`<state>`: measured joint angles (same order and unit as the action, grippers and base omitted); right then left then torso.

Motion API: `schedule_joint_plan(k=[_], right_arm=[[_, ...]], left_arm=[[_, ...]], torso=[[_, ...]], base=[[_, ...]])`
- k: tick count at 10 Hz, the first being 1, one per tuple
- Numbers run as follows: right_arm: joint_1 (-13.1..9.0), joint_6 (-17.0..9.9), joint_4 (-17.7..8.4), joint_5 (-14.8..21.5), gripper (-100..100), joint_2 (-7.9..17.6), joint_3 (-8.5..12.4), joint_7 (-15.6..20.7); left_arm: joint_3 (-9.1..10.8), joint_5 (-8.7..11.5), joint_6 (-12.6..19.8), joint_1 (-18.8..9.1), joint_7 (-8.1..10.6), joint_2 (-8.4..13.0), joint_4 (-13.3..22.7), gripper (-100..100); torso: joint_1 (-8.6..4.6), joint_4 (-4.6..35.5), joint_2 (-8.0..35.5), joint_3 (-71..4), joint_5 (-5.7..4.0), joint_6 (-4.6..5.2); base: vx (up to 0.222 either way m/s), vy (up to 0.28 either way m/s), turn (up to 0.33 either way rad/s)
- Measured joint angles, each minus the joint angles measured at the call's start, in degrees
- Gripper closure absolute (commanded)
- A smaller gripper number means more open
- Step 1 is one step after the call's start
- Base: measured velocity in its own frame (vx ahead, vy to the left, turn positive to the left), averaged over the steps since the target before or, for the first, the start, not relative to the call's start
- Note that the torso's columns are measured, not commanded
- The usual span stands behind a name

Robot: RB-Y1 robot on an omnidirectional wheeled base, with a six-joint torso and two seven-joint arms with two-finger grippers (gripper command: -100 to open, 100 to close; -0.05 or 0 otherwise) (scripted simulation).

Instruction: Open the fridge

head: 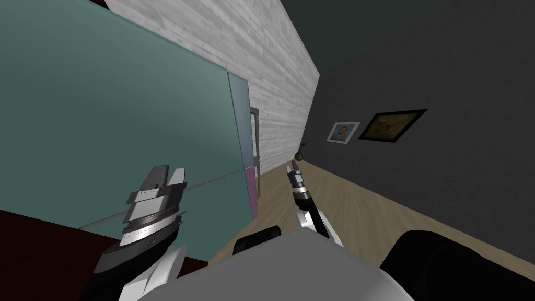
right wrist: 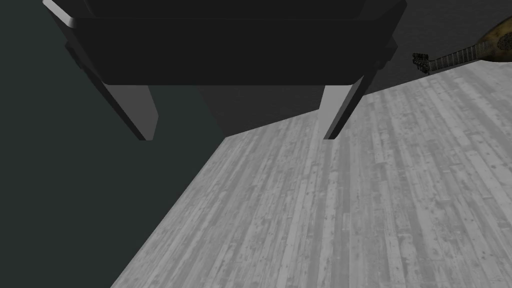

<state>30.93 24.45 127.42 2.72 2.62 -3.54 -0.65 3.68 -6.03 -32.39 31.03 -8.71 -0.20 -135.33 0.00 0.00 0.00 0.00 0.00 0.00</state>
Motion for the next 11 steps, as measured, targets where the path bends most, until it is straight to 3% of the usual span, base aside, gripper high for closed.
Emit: schedule_joint_plan(k=[2, 9, 10, 11], right_arm=[[0.0, 0.0, 0.0, 0.0, 0, 0.0, 0.0, 0.0], [0.0, 0.0, 0.0, 0.0, 0, 0.0, 0.0, 0.0], [0.0, 0.0, 0.0, 0.0, 0, 0.0, 0.0, 0.0], [0.0, 0.0, 0.0, 0.0, 0, 0.0, 0.0, 0.0]], left_arm=[[0.0, 0.0, 0.0, 0.0, 0.0, 0.0, 0.0, 0], [0.0, 0.0, 0.0, 0.0, 0.0, 0.0, 0.0, 0], [0.0, 0.0, 0.0, 0.0, 0.0, 0.0, 0.0, -100], [0.04, 0.2, 0.3, -0.2, -0.02, 1.0, 0.0, -100]], torso=[[0.0, 6.0, 6.0, -12.0, 0.0, 0.0], [0.0, 35.4, 35.4, -70.7, 0.0, 0.0], [0.0, 39.6, 39.6, -79.2, 0.0, 0.0], [-0.04, 41.5, 41.5, -83.2, -0.01, -0.01]], base=[[0.0, 0.0, 0.0], [0.0, 0.0, 0.0], [0.019, -0.018, 0.054], [0.032, -0.027, 0.072]])
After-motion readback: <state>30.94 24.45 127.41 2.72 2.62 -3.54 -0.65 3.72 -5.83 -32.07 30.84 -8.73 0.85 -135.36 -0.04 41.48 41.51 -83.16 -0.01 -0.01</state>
